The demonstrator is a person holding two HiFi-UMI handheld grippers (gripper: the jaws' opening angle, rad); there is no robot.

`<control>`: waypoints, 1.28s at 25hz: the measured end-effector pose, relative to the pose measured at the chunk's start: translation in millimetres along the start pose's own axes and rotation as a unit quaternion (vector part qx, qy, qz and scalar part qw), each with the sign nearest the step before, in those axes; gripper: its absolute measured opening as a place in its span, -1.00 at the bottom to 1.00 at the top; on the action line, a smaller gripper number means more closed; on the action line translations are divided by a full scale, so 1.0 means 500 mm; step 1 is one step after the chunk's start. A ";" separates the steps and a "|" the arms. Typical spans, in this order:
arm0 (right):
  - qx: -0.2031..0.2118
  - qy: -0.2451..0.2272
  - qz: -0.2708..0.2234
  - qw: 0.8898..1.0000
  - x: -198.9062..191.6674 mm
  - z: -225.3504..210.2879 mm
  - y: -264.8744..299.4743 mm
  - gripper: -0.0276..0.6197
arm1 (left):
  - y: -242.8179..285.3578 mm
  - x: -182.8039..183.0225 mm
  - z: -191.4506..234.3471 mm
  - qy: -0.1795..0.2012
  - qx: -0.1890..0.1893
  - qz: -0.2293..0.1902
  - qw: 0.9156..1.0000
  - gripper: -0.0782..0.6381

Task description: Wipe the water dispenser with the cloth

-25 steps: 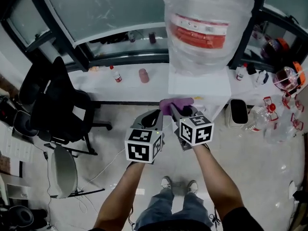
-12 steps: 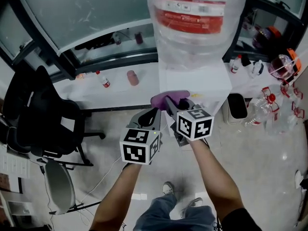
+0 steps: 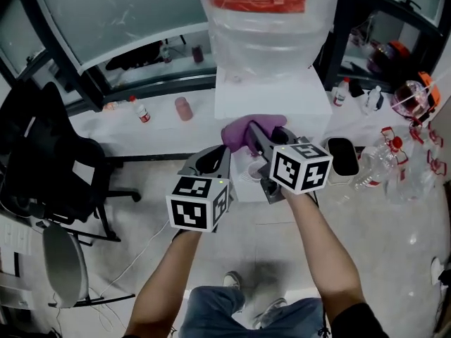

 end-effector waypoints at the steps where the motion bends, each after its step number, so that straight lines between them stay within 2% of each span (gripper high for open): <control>1: 0.002 -0.002 -0.003 1.000 0.001 -0.007 -0.008 -0.77 | 0.003 -0.005 -0.002 0.001 0.002 -0.004 1.000 -0.70; 9: -0.002 -0.024 -0.031 0.999 0.020 -0.065 -0.089 -0.77 | 0.022 -0.061 -0.033 0.003 0.009 -0.020 1.000 -0.70; 20: -0.039 -0.051 -0.063 0.996 0.064 -0.149 -0.212 -0.77 | 0.057 -0.118 -0.073 0.005 0.004 -0.025 1.000 -0.70; 24: -0.042 -0.073 -0.068 0.994 0.073 -0.166 -0.234 -0.77 | 0.067 -0.138 -0.069 0.007 0.009 -0.038 0.999 -0.70; 30: -0.030 -0.077 -0.107 0.991 0.082 -0.190 -0.265 -0.77 | 0.084 -0.185 -0.050 0.012 0.020 -0.056 0.998 -0.70; 32: -0.037 -0.087 -0.112 0.989 0.082 -0.199 -0.276 -0.77 | 0.090 -0.205 -0.044 0.014 0.026 -0.060 0.998 -0.70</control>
Point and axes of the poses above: the fingertips, and each gripper's own axes: y forward along the fingers, z to its left, x out of its top, the point moved 1 cm from there along -y, backward along the fingers, and after that the axes turned 14 degrees about x, right-handed, at the moved point
